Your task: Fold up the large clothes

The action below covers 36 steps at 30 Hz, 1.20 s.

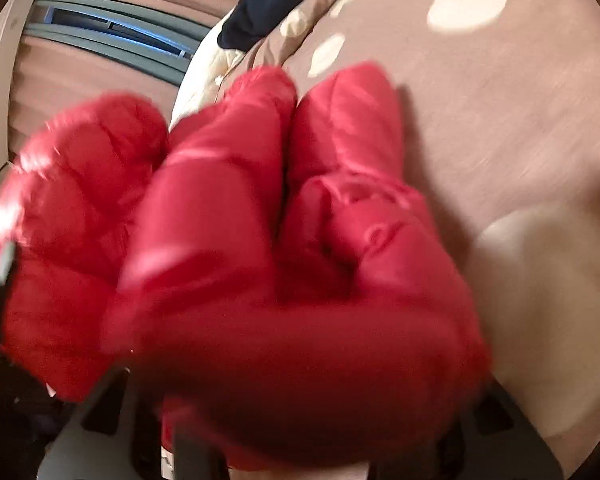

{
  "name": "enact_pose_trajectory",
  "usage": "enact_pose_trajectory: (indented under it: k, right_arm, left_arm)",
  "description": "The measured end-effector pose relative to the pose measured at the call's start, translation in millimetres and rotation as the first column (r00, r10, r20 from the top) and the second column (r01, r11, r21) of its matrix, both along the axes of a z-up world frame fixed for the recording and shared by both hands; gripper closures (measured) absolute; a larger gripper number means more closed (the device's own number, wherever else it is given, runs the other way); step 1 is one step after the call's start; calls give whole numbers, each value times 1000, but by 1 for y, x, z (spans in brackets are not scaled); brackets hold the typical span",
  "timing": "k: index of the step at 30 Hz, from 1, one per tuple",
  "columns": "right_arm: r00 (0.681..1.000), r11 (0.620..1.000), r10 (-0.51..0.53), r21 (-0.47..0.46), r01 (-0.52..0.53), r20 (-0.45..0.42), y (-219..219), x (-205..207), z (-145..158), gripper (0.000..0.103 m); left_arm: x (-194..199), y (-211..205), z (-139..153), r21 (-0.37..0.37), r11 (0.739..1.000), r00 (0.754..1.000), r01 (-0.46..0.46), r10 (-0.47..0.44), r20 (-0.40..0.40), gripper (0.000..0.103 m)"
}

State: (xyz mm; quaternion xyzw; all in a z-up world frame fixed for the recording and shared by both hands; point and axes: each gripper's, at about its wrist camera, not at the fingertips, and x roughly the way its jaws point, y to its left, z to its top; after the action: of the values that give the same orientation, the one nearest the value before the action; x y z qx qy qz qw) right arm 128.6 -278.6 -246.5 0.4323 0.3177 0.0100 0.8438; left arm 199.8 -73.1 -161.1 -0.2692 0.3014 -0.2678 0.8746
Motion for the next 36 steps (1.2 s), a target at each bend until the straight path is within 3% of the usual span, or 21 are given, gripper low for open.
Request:
enact_pose_trajectory:
  k: [4, 5, 8, 9, 12, 15, 18, 21, 24, 27, 33, 36]
  right_arm:
    - [995, 994, -102, -29, 103, 21, -25, -24, 10, 46]
    - [994, 992, -110, -63, 111, 16, -27, -32, 15, 44]
    - [984, 963, -177, -201, 177, 21, -31, -62, 33, 23]
    - [979, 953, -201, -226, 202, 27, -36, -67, 36, 15]
    - [946, 922, -317, -211, 324, 70, -74, -98, 46, 7]
    - [912, 905, -402, -112, 410, 87, -108, -134, 47, 6]
    - [897, 895, -423, -95, 436, 128, -114, -140, 54, 6]
    - [901, 886, -408, -172, 430, 148, -107, -136, 66, 5]
    - [917, 885, -376, -244, 397, 130, -101, -118, 71, 5]
    - [927, 888, -359, -264, 376, 112, -100, -106, 70, 5]
    - [910, 864, -397, -288, 413, 114, -108, -105, 64, 5]
    - [901, 857, -420, -280, 432, 107, -115, -106, 62, 5]
  left_arm:
    - [-2, -18, 11, 124, 991, 998, 53, -55, 13, 25]
    - [-2, -26, 13, 151, 987, 997, 62, -67, 25, 23]
    - [1, -52, 14, 236, 966, 992, 103, -117, 44, 21]
    - [-6, -54, 12, 251, 962, 990, 112, -128, 51, 21]
    - [0, -66, 9, 269, 951, 984, 154, -172, 43, 18]
    - [22, -71, -4, 158, 954, 967, 255, -251, -43, 18]
    - [41, -91, -22, 101, 932, 932, 349, -335, -137, 18]
    - [44, -122, -28, 243, 919, 949, 311, -285, -136, 18]
    - [42, -147, -33, 383, 886, 965, 262, -244, -95, 13]
    - [43, -150, -35, 391, 885, 967, 253, -240, -82, 9]
    - [38, -179, -38, 419, 878, 972, 231, -222, -70, 8]
    - [23, -201, -45, 465, 857, 974, 221, -220, -58, 3]
